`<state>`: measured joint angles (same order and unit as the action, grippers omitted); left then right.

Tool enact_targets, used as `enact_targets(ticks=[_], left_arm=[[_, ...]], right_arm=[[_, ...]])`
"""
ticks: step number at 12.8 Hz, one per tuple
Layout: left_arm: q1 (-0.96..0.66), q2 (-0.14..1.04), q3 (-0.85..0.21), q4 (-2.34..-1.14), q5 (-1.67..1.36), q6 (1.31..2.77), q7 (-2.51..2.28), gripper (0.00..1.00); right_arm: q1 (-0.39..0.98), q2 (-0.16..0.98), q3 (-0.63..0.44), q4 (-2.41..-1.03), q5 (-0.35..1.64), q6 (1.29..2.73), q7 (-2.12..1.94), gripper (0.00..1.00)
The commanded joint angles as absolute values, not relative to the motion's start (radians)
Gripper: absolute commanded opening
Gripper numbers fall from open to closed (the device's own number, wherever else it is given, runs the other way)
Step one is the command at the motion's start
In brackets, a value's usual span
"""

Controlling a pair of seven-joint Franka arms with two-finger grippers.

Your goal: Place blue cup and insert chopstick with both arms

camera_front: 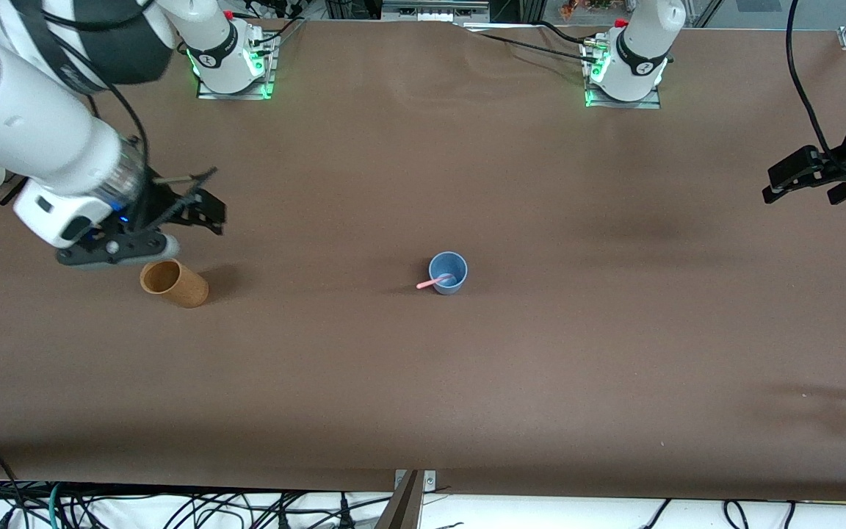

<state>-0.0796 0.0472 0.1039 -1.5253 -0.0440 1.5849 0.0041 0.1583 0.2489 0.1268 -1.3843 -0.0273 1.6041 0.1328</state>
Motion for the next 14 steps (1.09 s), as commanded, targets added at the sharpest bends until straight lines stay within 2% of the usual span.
enact_targets(ticks=[1, 5, 14], left_arm=[[-0.08, 0.038, 0.103, -1.532, -0.046, 1.578, 0.028, 1.0], [-0.083, 0.038, 0.103, -1.532, -0.046, 1.578, 0.028, 1.0], [-0.084, 0.038, 0.101, -1.534, -0.046, 1.578, 0.028, 1.0]], right_arm=[[0.161, 0.144, 0.084, -1.518, -0.009, 1.608, 0.057, 1.0], [0.161, 0.104, 0.046, -1.548, -0.009, 1.578, -0.02, 1.0], [0.161, 0.095, 0.048, -1.551, -0.011, 1.577, -0.015, 1.0]])
